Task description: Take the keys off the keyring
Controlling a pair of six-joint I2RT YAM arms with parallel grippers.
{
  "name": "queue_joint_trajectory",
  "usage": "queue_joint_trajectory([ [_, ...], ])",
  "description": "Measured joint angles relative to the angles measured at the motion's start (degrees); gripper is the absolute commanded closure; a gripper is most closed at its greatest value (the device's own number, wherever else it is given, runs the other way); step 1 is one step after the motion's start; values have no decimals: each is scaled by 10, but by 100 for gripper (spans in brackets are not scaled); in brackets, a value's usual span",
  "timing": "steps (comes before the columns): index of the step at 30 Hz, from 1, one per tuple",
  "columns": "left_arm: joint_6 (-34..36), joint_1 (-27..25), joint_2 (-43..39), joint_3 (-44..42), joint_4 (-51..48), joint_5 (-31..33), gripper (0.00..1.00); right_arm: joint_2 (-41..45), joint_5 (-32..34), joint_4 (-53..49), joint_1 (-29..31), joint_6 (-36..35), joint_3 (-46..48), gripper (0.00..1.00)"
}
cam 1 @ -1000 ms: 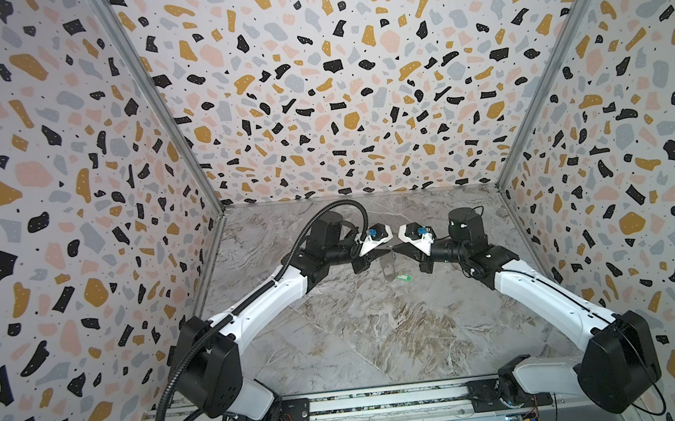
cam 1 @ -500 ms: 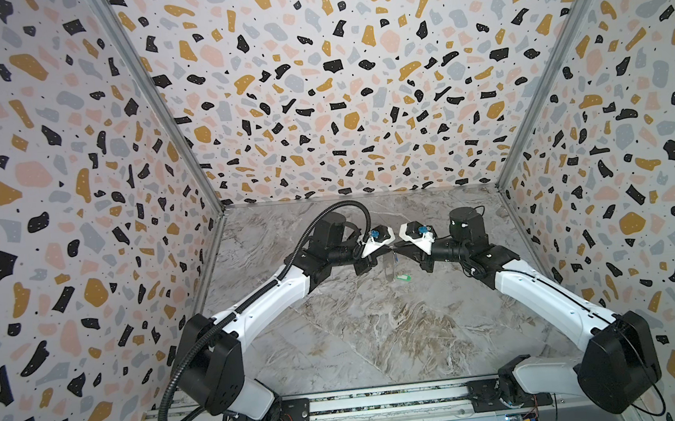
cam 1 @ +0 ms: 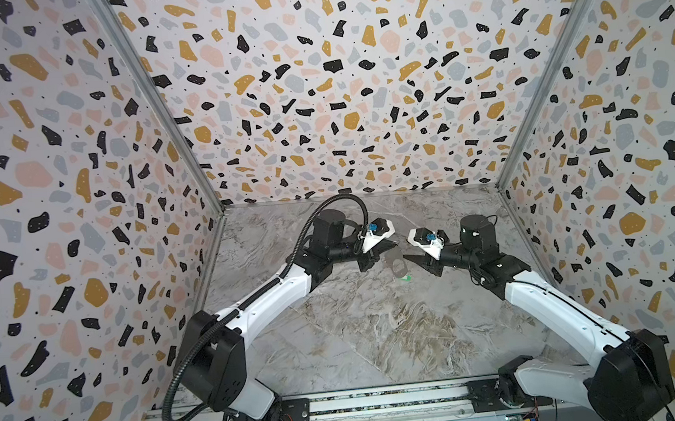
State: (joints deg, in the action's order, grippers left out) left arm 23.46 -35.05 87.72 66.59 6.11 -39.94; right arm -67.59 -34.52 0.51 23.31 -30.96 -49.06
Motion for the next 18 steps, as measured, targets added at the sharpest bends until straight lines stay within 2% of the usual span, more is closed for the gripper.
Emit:
queue_joint_trajectory([
  [12, -48, 0, 0, 0, 57, -12, 100, -22, -15, 42, 3, 14, 3, 60],
  [18, -57, 0, 1, 0, 70, -16, 100, -33, 10, 67, 7, 26, 3, 65],
])
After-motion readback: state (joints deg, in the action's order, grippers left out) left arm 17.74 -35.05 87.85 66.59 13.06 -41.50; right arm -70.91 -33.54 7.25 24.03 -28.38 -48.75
